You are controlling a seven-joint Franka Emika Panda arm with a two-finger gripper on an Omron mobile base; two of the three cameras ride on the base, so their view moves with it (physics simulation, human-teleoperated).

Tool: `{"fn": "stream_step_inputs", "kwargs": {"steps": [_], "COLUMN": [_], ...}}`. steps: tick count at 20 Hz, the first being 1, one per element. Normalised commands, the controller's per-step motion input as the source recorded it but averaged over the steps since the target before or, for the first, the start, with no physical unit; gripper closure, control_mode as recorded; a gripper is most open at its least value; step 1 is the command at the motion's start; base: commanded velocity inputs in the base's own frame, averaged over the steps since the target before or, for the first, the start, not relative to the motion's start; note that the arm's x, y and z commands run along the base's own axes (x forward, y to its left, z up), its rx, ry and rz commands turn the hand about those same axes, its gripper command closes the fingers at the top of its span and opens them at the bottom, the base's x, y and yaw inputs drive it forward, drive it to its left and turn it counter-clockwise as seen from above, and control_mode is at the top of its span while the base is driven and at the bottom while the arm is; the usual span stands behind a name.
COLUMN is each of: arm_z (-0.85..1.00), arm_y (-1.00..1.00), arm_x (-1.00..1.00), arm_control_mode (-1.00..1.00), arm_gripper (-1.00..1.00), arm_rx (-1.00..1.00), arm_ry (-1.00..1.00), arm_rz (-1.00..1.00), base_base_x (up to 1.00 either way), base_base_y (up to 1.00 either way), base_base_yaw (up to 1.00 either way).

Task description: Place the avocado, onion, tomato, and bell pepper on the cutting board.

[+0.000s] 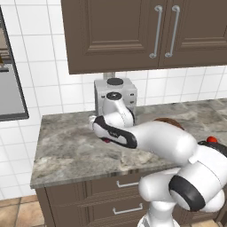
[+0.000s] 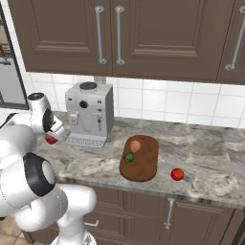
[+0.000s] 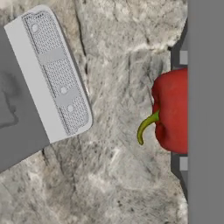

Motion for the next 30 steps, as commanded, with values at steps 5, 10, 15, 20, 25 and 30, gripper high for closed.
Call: {"fn": "stream_step_inputs", "kwargs": {"steps": [5,10,15,20,25,30], "arm_z": [0.0,0.11,0.11,0.0,0.0,0.0], "arm_y": [-0.6,-0.65,-0.86,-0.99,-0.99,-0.77], "arm_x": [-0.85,-0.22,0.0,0.0,0.0,0.13], "arm_control_mode": [-1.0,-1.0,-1.0,-1.0,-1.0,-1.0], "arm_gripper": [1.0,1.0,1.0,1.0,1.0,1.0], "arm_rx": [0.0,-0.05,-0.08,-0.01,0.0,0.0], "arm_ry": [0.01,0.0,0.01,0.0,0.02,0.08], "arm_rz": [0.0,0.0,0.0,0.0,0.0,-0.03], "base_base_x": [0.0,0.0,0.0,0.0,0.0,0.0], "base_base_y": [0.0,0.0,0.0,0.0,0.0,0.0], "base_base_yaw": [0.0,0.0,0.0,0.0,0.0,0.0]}}
